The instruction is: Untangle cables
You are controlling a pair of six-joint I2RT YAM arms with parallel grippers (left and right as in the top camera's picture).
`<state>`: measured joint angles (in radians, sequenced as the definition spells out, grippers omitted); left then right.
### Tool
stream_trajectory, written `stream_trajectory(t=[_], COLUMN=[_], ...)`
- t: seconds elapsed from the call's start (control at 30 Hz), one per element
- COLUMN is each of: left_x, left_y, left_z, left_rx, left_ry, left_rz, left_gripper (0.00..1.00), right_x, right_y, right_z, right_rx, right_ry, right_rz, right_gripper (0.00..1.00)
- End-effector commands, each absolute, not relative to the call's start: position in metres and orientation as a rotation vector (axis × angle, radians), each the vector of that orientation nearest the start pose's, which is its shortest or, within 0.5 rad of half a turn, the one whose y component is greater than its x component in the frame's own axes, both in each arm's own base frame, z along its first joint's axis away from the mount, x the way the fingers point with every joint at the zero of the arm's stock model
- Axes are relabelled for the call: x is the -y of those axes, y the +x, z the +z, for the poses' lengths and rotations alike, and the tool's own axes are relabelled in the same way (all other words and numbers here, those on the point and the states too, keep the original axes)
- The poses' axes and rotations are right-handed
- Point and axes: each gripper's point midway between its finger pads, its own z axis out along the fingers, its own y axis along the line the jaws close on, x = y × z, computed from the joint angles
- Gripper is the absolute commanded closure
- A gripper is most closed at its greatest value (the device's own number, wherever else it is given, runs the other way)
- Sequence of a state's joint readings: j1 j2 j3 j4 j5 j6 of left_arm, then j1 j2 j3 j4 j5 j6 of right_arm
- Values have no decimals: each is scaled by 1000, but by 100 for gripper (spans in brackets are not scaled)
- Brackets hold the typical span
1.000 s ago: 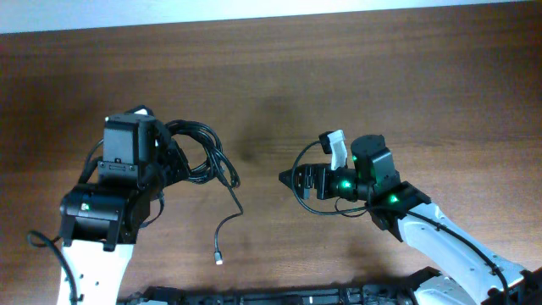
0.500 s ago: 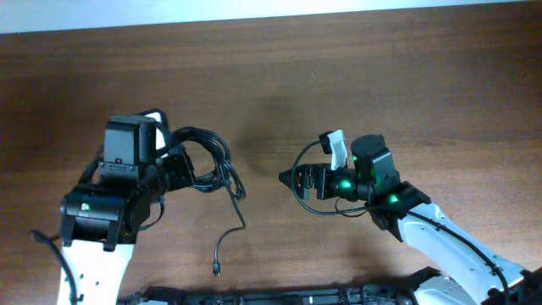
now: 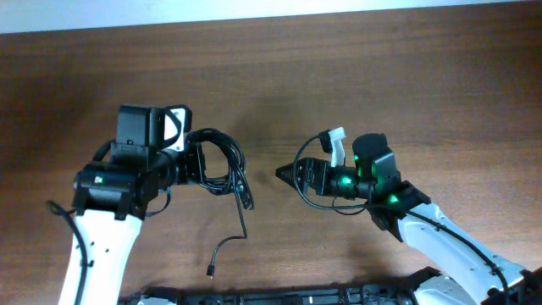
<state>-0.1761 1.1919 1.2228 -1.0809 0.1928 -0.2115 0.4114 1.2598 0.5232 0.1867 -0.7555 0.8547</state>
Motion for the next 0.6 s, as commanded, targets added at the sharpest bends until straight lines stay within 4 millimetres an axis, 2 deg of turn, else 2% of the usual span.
stream_trajectory(t=[0.0, 0.03, 0.1, 0.17, 0.23, 0.33, 0.37, 0.47, 0.57], left_x=[95, 106, 122, 125, 125, 125, 122, 118, 117], left_y=[273, 267, 254, 249, 249, 249, 251, 254, 255], left_z=[215, 217, 221, 220, 220, 220, 219, 215, 214], left_rx=[-2644, -2628, -2582, -2572, -2561, -2551, -2554, -2574, -2579], left_ry=[149, 283, 504, 578, 607, 630, 625, 616, 614], left_rz=[-458, -529, -634, -652, -646, -637, -611, -571, -563], left_gripper=[100, 100, 100, 100, 100, 100, 100, 100, 100], right_x=[-247, -241, -222, -216, -222, -246, -256, -275, -284], right_y=[254, 261, 275, 275, 268, 248, 240, 225, 235], right_z=[177, 190, 197, 199, 200, 203, 209, 231, 236], right_rx=[-2191, -2117, -2061, -2031, -2008, -1982, -1945, -1800, -1774], right_ry=[-182, -216, -199, -261, -347, -481, -541, -680, -606], right_rz=[1628, 1641, 1615, 1603, 1594, 1627, 1642, 1654, 1580], right_gripper=[1, 1, 1, 0, 4, 7, 12, 20, 26])
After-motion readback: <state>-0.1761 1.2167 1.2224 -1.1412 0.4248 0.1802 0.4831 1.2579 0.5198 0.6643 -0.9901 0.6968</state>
